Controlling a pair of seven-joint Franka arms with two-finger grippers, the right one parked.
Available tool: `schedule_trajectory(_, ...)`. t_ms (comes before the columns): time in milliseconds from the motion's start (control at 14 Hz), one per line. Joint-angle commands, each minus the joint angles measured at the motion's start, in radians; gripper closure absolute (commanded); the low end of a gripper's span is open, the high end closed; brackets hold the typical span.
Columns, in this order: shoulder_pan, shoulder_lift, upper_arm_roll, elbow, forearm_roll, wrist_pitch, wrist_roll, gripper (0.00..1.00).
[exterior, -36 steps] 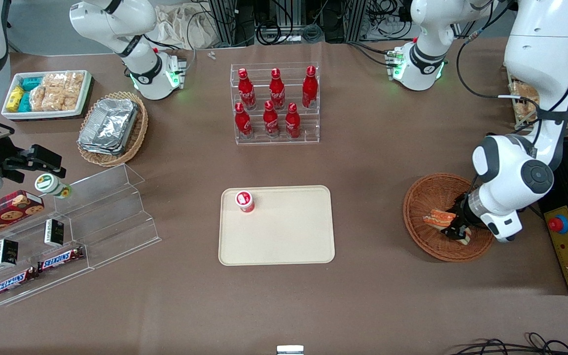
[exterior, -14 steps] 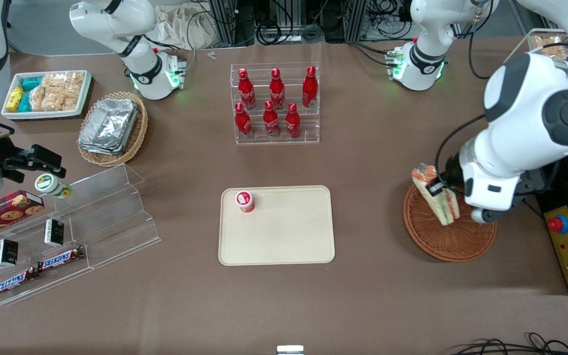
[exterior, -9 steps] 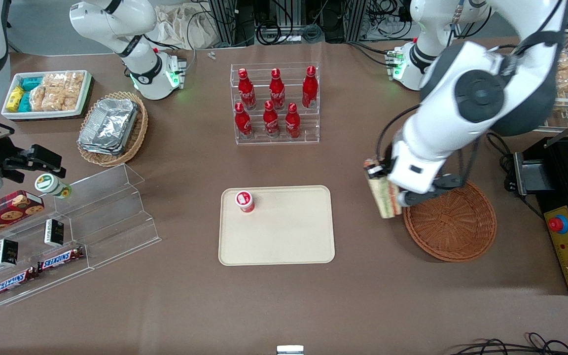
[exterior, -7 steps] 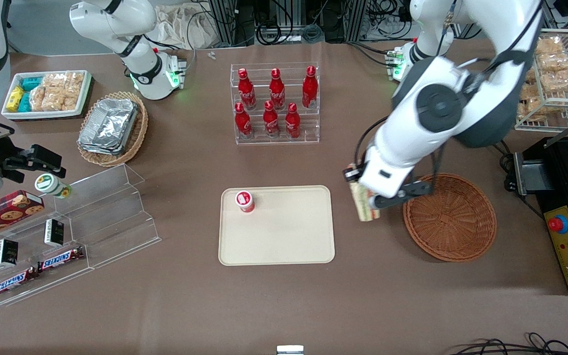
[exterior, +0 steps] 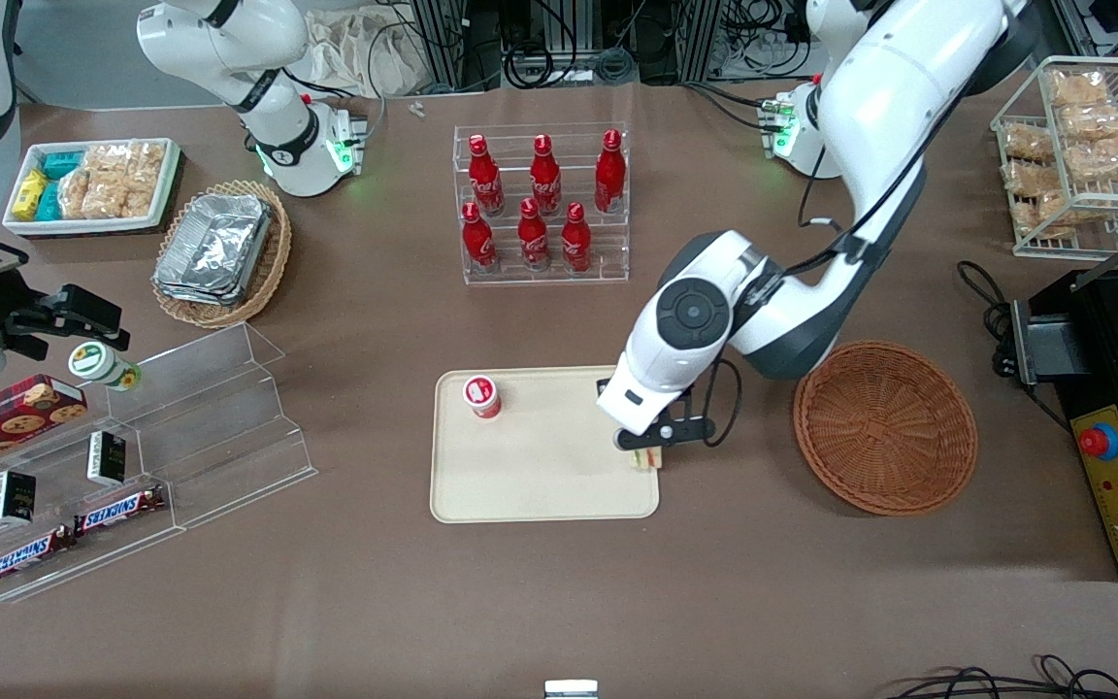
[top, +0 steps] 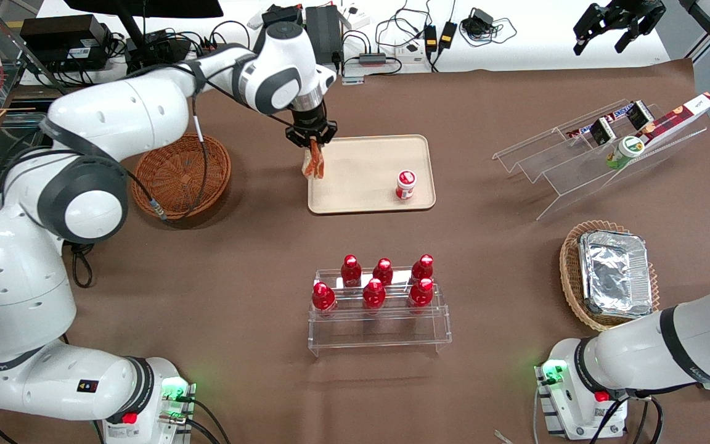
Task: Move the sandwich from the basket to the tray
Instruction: 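Carry the sandwich over the white tray with the left gripper, then lower the sandwich onto the tray and open the left gripper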
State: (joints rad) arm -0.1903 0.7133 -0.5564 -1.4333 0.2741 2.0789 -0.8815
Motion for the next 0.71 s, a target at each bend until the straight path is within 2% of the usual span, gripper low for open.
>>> schedule_trajectory(0,-0.027,0.069,0.004,0.039,0.056,0.062,0.001,1.0)
schedule_trajectory(286,-0.027,0.12,0.004,0.04,0.121,0.093,-0.016,1.0)
schedule_trajectory(571,-0.027,0.149,0.006,0.039,0.134,0.127,-0.016,1.0)
schedule_trajectory(643,-0.027,0.149,0.006,0.039,0.143,0.127,-0.016,0.85)
